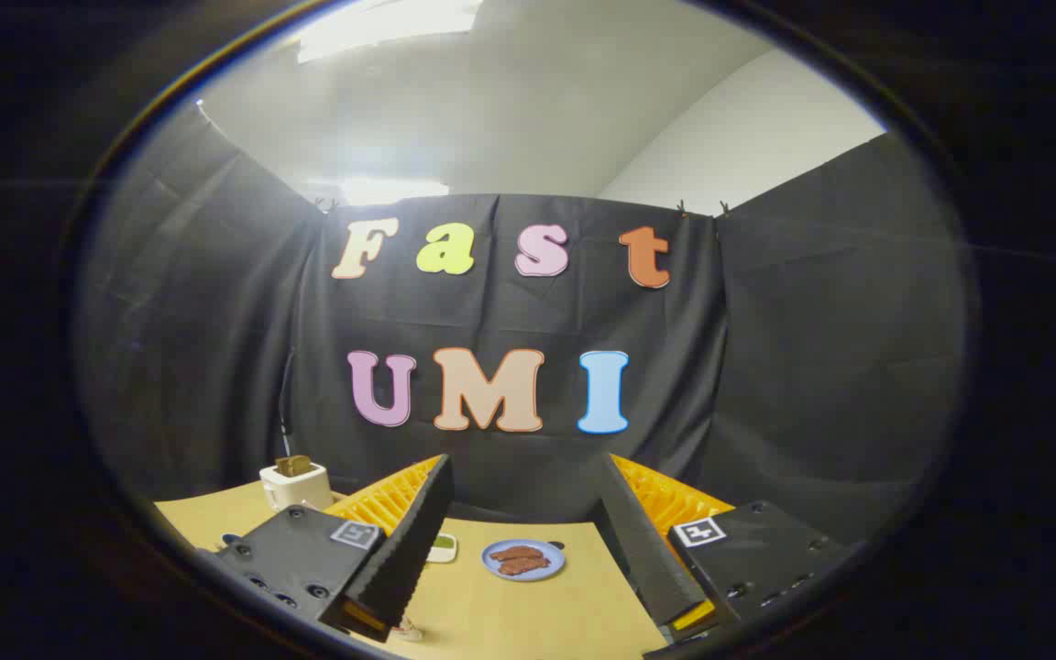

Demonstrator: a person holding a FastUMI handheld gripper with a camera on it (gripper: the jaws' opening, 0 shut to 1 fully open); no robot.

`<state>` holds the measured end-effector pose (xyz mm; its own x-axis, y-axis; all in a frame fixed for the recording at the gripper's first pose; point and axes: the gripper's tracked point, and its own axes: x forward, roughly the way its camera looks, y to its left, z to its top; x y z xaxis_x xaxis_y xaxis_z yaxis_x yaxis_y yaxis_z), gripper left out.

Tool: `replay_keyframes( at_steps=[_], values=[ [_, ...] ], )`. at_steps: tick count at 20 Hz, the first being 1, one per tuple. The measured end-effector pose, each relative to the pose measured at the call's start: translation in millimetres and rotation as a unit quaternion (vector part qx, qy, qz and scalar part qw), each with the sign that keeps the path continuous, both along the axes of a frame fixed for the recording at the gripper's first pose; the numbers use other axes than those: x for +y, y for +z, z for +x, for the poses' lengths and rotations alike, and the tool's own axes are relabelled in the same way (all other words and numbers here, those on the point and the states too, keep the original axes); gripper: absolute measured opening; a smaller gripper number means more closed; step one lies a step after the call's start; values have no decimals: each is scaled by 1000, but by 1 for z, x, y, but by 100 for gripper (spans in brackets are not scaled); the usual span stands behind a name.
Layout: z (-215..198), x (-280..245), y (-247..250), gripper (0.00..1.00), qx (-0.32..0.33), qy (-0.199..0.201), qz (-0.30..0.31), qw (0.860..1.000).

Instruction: Take the bottle from table, then pour the juice into the cup, finally place the bottle on the coaster

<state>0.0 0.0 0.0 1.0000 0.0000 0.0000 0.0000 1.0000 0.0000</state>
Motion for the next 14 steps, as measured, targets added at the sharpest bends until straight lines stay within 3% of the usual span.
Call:
replay_keyframes(
  at_steps=[14],
  values=[
    [3, 6, -10, 99, 6, 7, 2, 1000]
  ],
)
